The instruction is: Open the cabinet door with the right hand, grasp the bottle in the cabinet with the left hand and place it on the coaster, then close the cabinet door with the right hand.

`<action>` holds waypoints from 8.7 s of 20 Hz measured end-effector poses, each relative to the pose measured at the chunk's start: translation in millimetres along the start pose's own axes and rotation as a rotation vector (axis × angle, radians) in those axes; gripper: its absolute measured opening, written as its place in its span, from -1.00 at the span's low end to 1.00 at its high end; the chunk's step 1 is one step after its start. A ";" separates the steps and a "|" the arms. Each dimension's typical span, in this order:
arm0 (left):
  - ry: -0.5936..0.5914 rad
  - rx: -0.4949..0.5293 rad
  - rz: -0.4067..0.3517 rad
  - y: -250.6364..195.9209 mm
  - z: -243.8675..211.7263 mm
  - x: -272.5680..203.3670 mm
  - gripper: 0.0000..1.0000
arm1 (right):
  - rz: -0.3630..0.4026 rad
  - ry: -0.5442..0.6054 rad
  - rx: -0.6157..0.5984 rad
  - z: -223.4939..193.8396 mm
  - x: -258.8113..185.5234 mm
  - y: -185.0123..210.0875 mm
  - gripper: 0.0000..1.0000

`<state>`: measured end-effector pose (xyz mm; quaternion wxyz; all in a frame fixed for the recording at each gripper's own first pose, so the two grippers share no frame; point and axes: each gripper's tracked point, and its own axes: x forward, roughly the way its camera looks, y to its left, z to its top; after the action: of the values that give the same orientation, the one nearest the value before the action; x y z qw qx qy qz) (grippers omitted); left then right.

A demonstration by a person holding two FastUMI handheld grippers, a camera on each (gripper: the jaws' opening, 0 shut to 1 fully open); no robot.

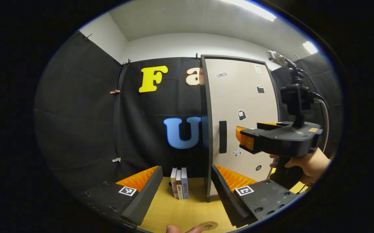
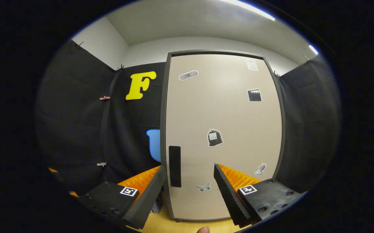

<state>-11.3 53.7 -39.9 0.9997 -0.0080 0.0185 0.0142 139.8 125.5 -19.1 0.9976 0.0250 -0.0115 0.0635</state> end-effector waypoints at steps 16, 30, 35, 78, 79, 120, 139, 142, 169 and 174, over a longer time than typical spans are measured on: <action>0.036 -0.028 0.082 47.7 -19.9 -7.3 0.89 | -0.076 0.073 0.042 -56.3 101.0 30.9 -0.10; 0.009 -0.039 0.093 47.1 -7.6 -27.6 0.89 | 0.025 0.127 0.054 -55.9 74.1 34.1 -0.64; -0.003 -0.038 0.089 33.6 -0.8 -35.7 0.89 | 0.113 0.135 0.072 -49.5 29.6 31.7 -0.64; -0.036 -0.044 -0.101 -105.0 33.8 -27.8 0.89 | -0.244 0.103 0.033 -22.4 -76.1 -158.5 -0.79; -0.036 -0.042 -0.103 -106.7 33.6 -27.2 0.89 | -0.254 0.102 0.030 -21.9 -80.1 -166.6 -0.79; -0.005 -0.022 -0.209 -302.1 -16.7 284.5 0.89 | -0.569 0.024 -0.067 -23.9 -87.6 -342.6 0.94; 0.046 0.040 -0.186 -309.5 -47.1 364.6 0.56 | -0.570 0.066 -0.029 -45.0 -66.8 -381.3 0.94; 0.020 0.042 -0.207 -306.6 -32.4 339.6 0.56 | -0.562 0.059 -0.033 -42.3 -69.3 -372.6 0.95; -0.099 0.047 -0.220 -164.3 -101.9 69.1 0.55 | -0.557 -0.002 -0.096 -15.0 -78.1 -305.2 0.94; -0.058 0.035 -0.202 -142.9 -161.5 51.8 0.55 | -0.572 -0.015 -0.103 -8.9 -83.4 -297.9 0.94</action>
<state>38.6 -90.4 -201.0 0.9961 0.0080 -0.0112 -0.0867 95.3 -179.7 -44.6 0.9748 -0.0229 -0.0148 -0.2214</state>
